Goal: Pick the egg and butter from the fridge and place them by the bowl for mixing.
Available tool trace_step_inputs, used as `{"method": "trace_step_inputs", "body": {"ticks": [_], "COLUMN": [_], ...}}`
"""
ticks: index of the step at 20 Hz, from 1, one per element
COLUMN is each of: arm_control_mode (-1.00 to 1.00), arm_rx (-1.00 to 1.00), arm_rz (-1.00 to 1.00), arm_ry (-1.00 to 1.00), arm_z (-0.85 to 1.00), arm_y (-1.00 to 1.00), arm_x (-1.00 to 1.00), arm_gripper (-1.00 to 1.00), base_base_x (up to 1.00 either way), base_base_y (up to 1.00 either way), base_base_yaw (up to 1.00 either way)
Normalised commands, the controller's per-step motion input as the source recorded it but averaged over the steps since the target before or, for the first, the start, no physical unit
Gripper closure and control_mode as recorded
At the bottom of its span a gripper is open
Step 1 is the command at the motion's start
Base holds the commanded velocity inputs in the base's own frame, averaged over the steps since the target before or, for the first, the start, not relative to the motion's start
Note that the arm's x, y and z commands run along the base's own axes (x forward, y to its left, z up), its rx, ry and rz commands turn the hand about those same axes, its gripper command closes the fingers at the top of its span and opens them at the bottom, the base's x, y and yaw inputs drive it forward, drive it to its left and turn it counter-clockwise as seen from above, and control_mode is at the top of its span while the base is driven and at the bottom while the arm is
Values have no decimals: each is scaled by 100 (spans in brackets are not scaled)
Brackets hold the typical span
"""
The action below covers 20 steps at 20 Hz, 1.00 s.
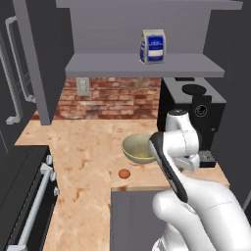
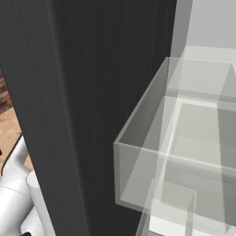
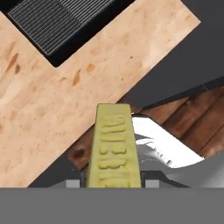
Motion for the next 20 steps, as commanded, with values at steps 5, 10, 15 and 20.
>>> {"method": "trace_step_inputs", "body": {"ticks": [5, 10, 15, 20], "arm_control_mode": [-100, -100, -100, -100], "arm_rx": [18, 0, 1, 8], "arm_rz": [-1, -4, -9, -6], "arm_ry": [-6, -9, -1, 1], "arm_z": [-20, -27, -29, -18], "arm_y": [-3, 1, 3, 0], "arm_x": [20, 20, 38, 44], "arm_gripper": [100, 100, 100, 100], "base_base_x": [0, 0, 0, 0], "base_base_y": [0, 0, 0, 0], "base_base_yaw": [0, 0, 0, 0]}}
